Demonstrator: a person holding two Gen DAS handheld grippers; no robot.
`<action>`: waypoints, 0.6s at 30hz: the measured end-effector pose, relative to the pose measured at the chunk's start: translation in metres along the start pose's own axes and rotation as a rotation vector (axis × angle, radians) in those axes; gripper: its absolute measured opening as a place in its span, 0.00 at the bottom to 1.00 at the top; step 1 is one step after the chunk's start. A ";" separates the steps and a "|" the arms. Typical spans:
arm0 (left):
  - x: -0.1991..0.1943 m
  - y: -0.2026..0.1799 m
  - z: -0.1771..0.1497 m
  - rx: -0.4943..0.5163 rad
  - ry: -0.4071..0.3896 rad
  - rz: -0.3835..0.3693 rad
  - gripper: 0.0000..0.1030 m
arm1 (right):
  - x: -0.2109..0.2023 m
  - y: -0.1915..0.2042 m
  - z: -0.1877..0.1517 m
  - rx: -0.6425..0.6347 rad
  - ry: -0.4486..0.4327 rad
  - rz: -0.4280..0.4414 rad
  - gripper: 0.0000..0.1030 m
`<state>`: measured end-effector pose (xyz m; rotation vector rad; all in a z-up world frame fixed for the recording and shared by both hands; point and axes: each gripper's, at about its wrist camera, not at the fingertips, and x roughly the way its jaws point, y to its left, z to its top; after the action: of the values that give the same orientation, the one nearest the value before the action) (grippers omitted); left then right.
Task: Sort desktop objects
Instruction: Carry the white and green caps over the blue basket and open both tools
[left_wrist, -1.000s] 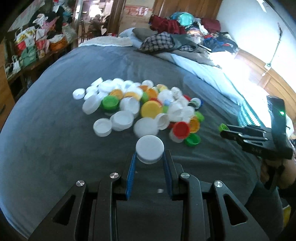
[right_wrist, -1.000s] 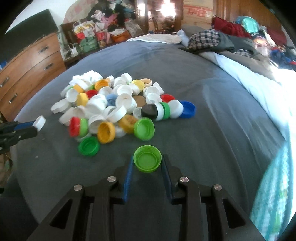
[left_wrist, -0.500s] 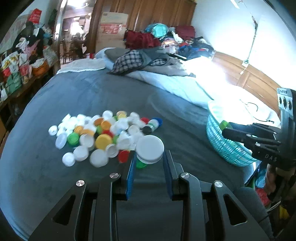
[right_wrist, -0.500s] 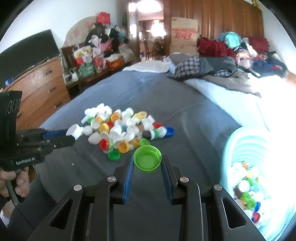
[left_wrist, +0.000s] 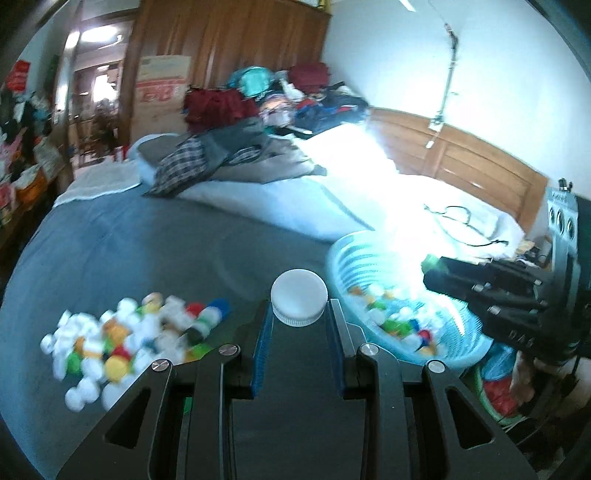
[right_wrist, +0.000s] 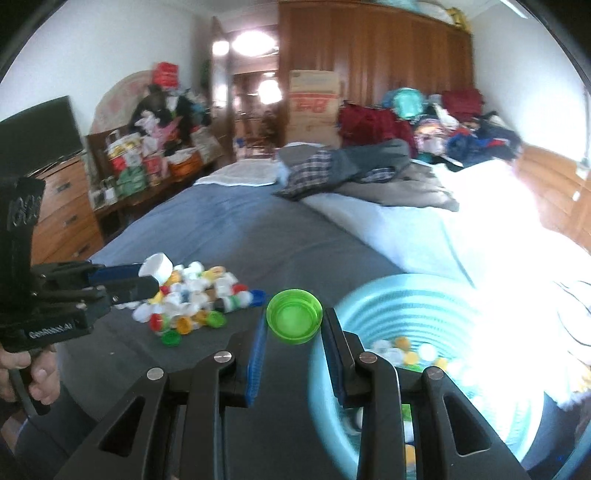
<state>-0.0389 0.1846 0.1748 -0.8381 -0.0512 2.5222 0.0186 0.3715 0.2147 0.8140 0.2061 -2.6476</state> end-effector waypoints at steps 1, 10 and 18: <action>0.004 -0.005 0.005 0.008 -0.001 -0.007 0.24 | -0.003 -0.010 0.000 0.011 0.002 -0.016 0.31; 0.052 -0.059 0.049 0.064 0.047 -0.105 0.24 | -0.017 -0.090 0.002 0.122 0.021 -0.110 0.31; 0.108 -0.093 0.063 0.103 0.175 -0.161 0.24 | -0.013 -0.145 -0.013 0.257 0.070 -0.118 0.31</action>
<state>-0.1102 0.3225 0.1830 -0.9693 0.0652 2.2737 -0.0200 0.5125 0.2164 1.0042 -0.0739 -2.7967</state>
